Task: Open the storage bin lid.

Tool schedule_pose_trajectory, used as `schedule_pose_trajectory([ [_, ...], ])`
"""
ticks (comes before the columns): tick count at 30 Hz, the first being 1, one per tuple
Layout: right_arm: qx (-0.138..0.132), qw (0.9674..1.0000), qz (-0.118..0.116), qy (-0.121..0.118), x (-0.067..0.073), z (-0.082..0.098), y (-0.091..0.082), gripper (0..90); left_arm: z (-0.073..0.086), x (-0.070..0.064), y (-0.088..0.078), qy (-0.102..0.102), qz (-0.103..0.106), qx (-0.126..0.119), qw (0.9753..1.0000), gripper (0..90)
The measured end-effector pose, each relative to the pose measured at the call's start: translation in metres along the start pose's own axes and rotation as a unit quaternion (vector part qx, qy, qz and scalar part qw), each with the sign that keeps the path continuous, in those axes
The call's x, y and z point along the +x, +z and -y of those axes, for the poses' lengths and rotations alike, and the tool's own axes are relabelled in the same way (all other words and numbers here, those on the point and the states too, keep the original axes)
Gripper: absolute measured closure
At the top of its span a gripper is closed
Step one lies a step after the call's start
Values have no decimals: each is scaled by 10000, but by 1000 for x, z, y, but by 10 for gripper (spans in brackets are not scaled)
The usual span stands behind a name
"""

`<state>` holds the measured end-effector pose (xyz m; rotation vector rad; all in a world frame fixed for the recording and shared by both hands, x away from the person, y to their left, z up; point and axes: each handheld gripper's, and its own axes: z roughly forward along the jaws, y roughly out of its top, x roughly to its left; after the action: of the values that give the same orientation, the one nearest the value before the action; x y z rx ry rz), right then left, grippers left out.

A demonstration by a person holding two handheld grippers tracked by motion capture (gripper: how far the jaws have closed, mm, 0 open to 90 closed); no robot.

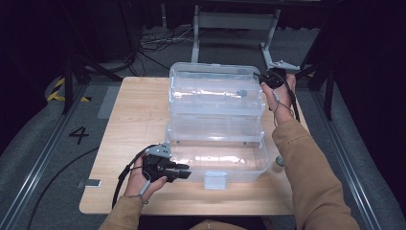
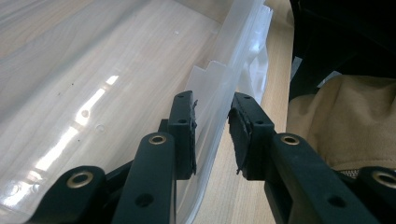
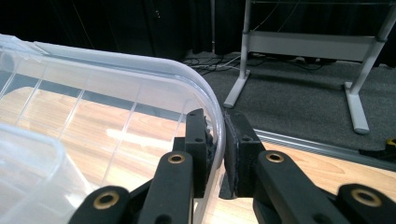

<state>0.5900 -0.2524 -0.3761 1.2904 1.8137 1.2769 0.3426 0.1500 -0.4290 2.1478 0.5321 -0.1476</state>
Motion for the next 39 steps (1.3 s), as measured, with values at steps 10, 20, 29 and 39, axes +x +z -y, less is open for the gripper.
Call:
schedule_pose_trajectory([
  [10,74,9994,-215,248,-8,4,5,833,0,0,0,0,3,2,10000,714],
  [20,179,9989,-265,353,-12,9,11,832,0,0,0,-1,3,2,10000,714],
  [29,279,9982,-264,452,-14,13,16,830,0,0,0,5,6,2,10000,714],
  [39,347,9978,-241,507,-14,15,19,829,0,0,0,0,6,4,10000,714],
])
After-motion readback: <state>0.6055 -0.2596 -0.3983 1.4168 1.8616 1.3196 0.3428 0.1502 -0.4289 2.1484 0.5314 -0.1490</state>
